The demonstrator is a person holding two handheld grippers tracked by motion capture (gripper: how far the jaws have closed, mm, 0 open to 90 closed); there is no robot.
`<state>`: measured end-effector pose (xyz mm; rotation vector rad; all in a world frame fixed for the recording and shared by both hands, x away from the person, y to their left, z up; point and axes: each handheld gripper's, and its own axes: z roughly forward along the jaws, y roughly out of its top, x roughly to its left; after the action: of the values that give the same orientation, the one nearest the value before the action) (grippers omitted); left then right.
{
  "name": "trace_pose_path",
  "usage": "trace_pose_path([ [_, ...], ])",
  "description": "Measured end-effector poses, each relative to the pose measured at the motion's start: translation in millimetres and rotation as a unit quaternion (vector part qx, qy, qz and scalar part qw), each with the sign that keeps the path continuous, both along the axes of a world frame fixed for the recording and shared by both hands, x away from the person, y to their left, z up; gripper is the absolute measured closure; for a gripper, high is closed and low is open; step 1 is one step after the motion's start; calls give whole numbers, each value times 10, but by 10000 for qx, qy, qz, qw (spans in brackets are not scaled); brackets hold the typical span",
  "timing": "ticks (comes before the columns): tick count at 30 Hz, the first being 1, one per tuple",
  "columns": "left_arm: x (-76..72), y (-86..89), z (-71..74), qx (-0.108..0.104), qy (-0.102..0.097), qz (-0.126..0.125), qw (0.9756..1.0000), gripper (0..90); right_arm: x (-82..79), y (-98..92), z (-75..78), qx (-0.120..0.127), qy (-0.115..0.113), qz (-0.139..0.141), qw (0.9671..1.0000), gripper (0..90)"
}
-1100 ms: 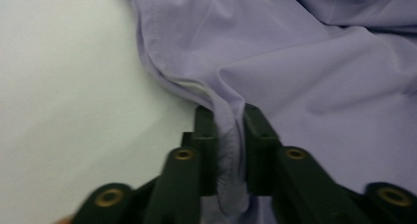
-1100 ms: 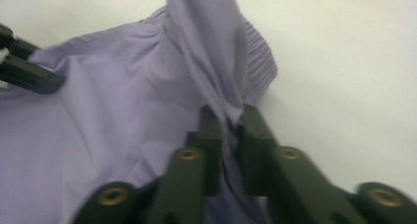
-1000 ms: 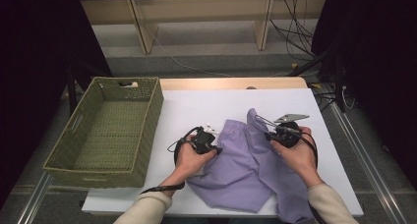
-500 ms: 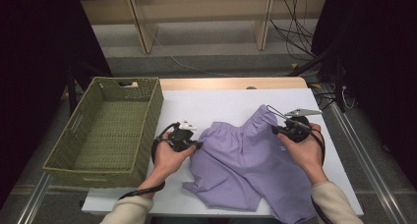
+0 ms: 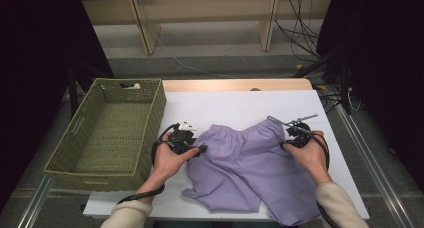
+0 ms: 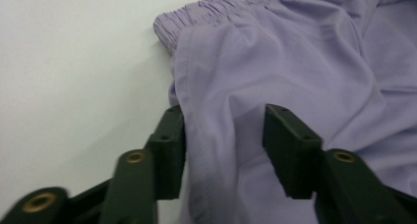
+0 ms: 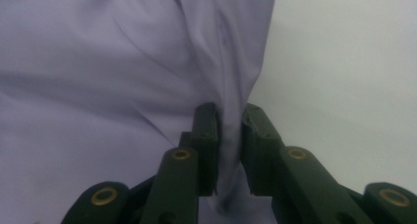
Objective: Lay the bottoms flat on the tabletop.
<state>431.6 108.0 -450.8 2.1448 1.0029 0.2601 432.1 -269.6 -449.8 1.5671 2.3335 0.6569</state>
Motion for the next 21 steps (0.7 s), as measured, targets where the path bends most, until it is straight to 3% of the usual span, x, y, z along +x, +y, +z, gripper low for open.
trace_pose_path([
  [3, 77, -11, 3, -22, -4, 114, 9999, 441, -9, -27, 25, -152, 195, -94, 9997, 758],
  [4, 110, -23, 2, -40, -3, 152, 9999, 437, -9, -31, 41, -199, 144, -64, 9997, 753],
  [8, 198, -87, -15, -15, 80, 118, 9999, 440, -13, -25, 189, -95, -318, -52, 9994, 697],
  [11, 238, -159, -35, 114, 99, 112, 9998, 471, 13, 6, 311, 82, -775, -14, 9970, 623],
  [13, 272, -198, -43, 127, 126, 130, 9998, 472, 48, 43, 356, 80, -887, -29, 9960, 593],
  [17, 352, -243, -42, 142, 181, 209, 9995, 457, 160, 120, 395, 355, -1089, -77, 9934, 554],
  [21, 424, -288, -83, 185, 360, 142, 9991, 485, 299, 145, 349, 446, -1091, -102, 9930, 546],
])
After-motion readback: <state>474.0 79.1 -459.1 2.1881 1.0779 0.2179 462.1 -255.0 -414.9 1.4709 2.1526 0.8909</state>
